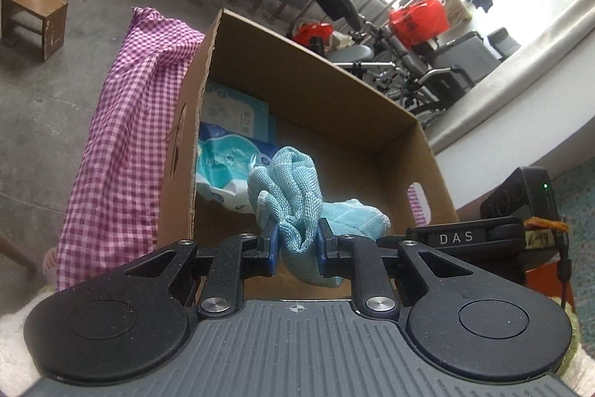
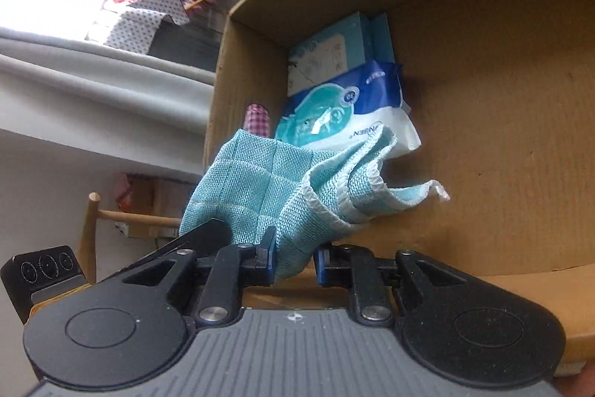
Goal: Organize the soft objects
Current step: 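Carry the folded towel into the cardboard box with both grippers and open them, then withdraw the right gripper from the box toward the cotton-swab bag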
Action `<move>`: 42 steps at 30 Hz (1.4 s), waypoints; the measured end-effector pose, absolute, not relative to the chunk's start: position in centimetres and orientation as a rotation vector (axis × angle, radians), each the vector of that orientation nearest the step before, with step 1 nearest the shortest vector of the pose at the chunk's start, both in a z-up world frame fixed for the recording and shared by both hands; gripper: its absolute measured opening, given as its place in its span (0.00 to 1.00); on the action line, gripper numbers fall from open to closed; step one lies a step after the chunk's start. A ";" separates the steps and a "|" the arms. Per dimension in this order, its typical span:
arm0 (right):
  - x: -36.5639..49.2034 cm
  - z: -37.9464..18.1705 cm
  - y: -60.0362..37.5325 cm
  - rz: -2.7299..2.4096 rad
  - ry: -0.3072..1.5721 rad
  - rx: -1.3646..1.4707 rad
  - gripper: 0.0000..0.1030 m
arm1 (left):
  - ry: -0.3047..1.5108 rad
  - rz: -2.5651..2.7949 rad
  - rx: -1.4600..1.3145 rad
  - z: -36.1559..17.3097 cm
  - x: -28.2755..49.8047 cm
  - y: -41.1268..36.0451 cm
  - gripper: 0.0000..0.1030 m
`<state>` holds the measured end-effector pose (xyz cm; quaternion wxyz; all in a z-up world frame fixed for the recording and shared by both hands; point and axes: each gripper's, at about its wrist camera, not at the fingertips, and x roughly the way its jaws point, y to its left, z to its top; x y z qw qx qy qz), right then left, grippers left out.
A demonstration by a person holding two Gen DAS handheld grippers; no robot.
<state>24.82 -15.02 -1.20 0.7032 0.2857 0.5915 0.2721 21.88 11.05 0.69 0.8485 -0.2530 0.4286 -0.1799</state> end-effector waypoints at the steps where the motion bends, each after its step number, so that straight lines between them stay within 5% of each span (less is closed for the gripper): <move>1: 25.1 -1.2 -14.9 0.596 1.342 0.620 0.24 | 0.915 -0.376 -0.530 0.5 21.9 11.1 0.18; 3: 25.5 -1.4 -14.8 0.582 1.368 0.594 0.29 | 0.927 -0.367 -0.519 0.3 22.0 11.0 0.18; 7: 26.2 -1.0 -16.1 0.530 1.408 0.578 0.62 | 0.919 -0.326 -0.483 0.5 21.7 11.0 0.19; 10: 25.6 0.0 -17.8 0.506 1.408 0.596 0.62 | 0.926 -0.320 -0.484 0.7 21.3 11.1 0.23; 17: 25.2 3.9 -19.8 0.505 1.284 0.593 0.62 | 0.840 -0.313 -0.508 2.7 19.0 11.9 0.68; 29: 28.6 4.1 -9.2 0.731 1.281 0.294 0.41 | 0.609 -0.235 -0.590 5.1 14.3 16.9 0.76; 42: 30.4 -2.1 0.3 0.765 1.528 -0.216 0.41 | 0.626 -0.162 -0.666 2.3 13.2 20.7 0.76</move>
